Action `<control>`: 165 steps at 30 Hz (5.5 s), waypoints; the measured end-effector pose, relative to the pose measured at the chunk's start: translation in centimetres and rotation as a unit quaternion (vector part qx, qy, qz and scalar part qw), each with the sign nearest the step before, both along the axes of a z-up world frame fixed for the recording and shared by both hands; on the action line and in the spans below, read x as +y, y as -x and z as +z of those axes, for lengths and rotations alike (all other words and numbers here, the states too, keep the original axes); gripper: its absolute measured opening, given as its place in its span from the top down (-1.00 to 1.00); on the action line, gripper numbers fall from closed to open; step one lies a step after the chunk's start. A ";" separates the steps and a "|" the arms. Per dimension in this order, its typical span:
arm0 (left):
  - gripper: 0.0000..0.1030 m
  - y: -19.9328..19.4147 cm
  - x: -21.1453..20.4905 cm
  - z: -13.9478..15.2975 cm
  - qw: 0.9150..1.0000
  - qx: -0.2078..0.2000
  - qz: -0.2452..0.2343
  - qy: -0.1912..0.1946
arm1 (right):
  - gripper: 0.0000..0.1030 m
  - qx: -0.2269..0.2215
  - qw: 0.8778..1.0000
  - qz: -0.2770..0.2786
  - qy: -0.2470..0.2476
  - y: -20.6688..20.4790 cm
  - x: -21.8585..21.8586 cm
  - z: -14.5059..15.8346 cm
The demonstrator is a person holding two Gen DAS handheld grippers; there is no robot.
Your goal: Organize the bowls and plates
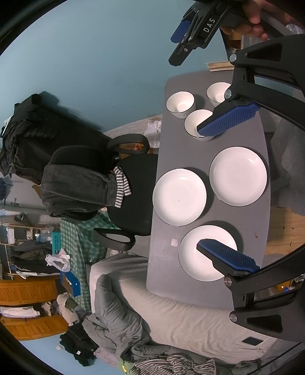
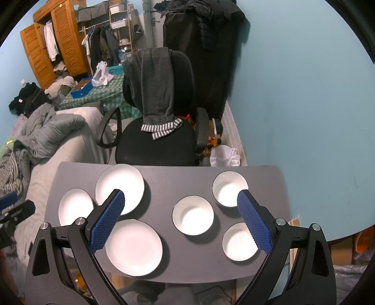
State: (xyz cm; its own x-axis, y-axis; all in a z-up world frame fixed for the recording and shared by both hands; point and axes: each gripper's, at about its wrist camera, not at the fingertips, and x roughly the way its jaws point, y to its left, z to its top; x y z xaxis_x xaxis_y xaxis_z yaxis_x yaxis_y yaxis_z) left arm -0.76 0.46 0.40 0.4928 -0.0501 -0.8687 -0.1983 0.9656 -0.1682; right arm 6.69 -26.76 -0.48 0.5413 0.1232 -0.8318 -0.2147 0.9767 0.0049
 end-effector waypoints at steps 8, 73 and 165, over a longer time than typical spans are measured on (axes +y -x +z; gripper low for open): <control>-0.76 0.1 -0.1 -0.3 1.000 0.003 -0.005 0.002 | -0.84 0.002 1.000 0.001 0.001 0.0 -0.1 -0.1; -0.76 1.0 2.4 -13.9 0.991 0.125 0.052 0.015 | -0.84 0.106 0.977 0.187 -0.006 -2.4 4.0 -12.9; 0.69 -1.4 0.1 -31.8 0.951 0.279 0.020 0.135 | 0.68 0.364 0.910 0.194 -0.031 -4.2 4.3 -28.7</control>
State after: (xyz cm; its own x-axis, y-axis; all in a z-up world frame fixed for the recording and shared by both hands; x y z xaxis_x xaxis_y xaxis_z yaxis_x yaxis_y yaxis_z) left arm 0.64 0.56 -31.35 -0.0341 -0.2992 -0.9536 -0.3657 0.8917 -0.2667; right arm 10.92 -22.42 -29.16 -0.2451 0.2475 -0.9374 -0.4612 0.8207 0.3373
